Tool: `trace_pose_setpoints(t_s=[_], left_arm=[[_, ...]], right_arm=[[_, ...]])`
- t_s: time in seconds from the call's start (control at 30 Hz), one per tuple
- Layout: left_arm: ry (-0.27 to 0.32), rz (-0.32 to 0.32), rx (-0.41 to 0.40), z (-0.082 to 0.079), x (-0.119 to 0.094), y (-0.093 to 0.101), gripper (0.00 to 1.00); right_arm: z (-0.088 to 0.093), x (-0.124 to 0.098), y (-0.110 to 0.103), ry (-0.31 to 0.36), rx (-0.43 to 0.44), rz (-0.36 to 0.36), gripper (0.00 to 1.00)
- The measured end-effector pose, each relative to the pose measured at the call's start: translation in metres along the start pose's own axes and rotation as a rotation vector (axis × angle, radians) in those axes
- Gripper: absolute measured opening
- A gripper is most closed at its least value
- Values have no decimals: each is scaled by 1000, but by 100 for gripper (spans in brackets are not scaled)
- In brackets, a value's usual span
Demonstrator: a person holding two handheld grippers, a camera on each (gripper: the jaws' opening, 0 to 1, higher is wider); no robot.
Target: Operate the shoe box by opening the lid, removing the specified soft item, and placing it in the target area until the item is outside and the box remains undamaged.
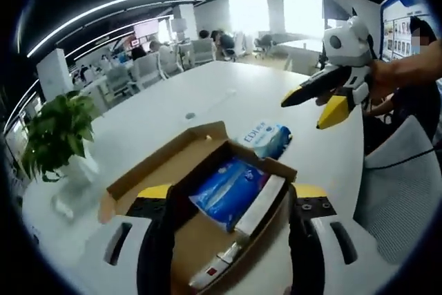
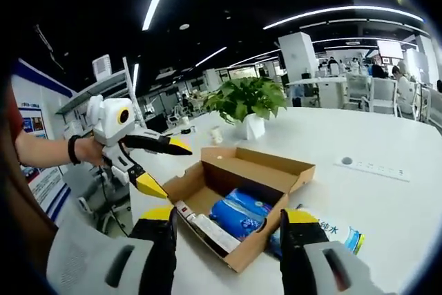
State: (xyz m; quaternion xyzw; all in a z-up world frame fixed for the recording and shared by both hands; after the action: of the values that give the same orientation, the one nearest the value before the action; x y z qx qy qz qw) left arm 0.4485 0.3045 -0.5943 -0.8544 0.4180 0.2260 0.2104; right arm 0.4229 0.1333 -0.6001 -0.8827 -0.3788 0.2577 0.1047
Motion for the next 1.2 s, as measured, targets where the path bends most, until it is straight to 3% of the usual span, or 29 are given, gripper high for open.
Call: trace_pose_setpoints(t_s=[0.3,0.67,0.93,1.2], left_arm=[[9,-37,-65,16,-18,-10,68],[42,-63,-127,22,-29,-6,69],[57,-68,-139,25,-37,1,68],[4,-66,-124,33,-33,-3,67]], right_arm=[[5,-8,-2,34,53,17,61],[7,-14,-6,24,51,30,62],[1,-2,-3,-32,10,44,59],[-2,33,-6,-153,-122,28,54]])
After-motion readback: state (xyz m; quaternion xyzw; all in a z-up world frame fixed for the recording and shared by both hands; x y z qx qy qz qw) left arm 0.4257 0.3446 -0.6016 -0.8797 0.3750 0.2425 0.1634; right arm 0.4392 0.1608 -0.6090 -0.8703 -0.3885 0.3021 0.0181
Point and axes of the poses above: the point that each gripper's makers call its tool centre point, and the gripper's own axes: x roughly forward along the fingers, y roughly to its right, z roughly out of its underside, the point moved 3 cm from there along -x, roughly backward along the fingers, and after that the axes turned 6 degrees about x, right-handed, at the moved point
